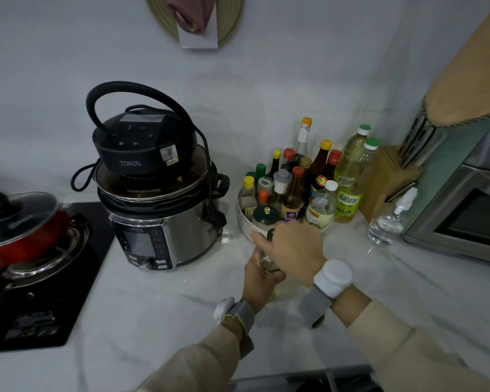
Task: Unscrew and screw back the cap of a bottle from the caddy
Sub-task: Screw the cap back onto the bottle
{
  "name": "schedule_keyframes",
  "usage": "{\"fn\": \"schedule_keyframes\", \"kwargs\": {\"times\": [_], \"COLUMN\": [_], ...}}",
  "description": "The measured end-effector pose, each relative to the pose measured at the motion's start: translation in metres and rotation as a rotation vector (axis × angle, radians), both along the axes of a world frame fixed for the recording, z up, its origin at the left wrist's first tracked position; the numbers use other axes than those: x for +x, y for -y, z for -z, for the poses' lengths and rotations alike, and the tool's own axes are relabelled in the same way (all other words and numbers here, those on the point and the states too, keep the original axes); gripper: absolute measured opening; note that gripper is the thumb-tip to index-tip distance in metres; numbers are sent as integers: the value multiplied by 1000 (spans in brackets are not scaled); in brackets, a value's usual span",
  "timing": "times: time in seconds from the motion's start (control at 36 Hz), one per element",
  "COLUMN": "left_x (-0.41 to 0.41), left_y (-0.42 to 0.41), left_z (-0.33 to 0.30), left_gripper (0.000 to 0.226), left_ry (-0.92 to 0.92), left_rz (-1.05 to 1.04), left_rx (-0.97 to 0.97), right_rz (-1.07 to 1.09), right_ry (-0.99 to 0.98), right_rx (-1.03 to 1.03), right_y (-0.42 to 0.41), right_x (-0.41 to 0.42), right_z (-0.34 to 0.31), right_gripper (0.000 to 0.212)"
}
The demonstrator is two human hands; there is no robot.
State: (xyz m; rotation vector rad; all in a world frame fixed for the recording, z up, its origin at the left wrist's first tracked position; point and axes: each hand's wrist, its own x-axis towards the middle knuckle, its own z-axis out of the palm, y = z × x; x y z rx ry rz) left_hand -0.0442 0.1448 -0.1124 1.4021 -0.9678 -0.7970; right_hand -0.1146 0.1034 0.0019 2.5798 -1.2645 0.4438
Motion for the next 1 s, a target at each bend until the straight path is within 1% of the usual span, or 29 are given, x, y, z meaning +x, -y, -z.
{"fn": "schedule_keyframes", "kwargs": {"times": [0.08,0.17,0.25,0.31,0.39,0.47,0.53,0.58,0.67,0.72,0.78,0.83,0.89,0.95,1.0], "left_x": [0,0,0,0,-1,0,1,0,-2,-3,-2,-3,-2,-2,-2], "left_y": [0,0,0,-1,-2,-1,-1,-1,-3,-3,-3,-4,-3,-2,-2], "left_z": [2,2,0,-2,-4,-4,-5,-5,-8,-8,-7,-7,-8,-6,-6], "left_gripper": [44,42,43,43,47,46,45,56,67,69,63,55,50,50,50], "left_ry": [8,5,27,33,52,44,21,10,4,12,18,21,30,49,61], "left_rz": [-13,-44,-41,-47,-44,-40,-37,-27,-19,-27,-30,-23,-24,-49,-65], "left_rx": [5,-2,-11,-13,-5,-9,-8,-14,-39,-45,-32,-3,1,-2,-9], "right_rz": [-245,-536,-662,-720,-698,-569,-412,-218,60,146,123,43,-101,-310,-500], "right_ry": [14,-95,-167,-149,-53,21,96,158,147,143,100,34,37,57,-7], "right_rx": [42,-11,-43,-36,-35,-69,-81,-123,-194,-165,-124,-69,-47,-82,-119], "right_y": [14,34,49,53,55,49,38,23,3,-4,-6,-2,7,18,32], "right_x": [-14,-23,-26,-23,-17,-9,-6,-3,3,6,3,-2,-9,-14,-17], "right_z": [-14,-19,-17,-8,2,11,16,21,22,20,15,11,3,-6,-10], "right_gripper": [65,65,58,49,40,42,44,43,41,42,49,57,64,61,51]}}
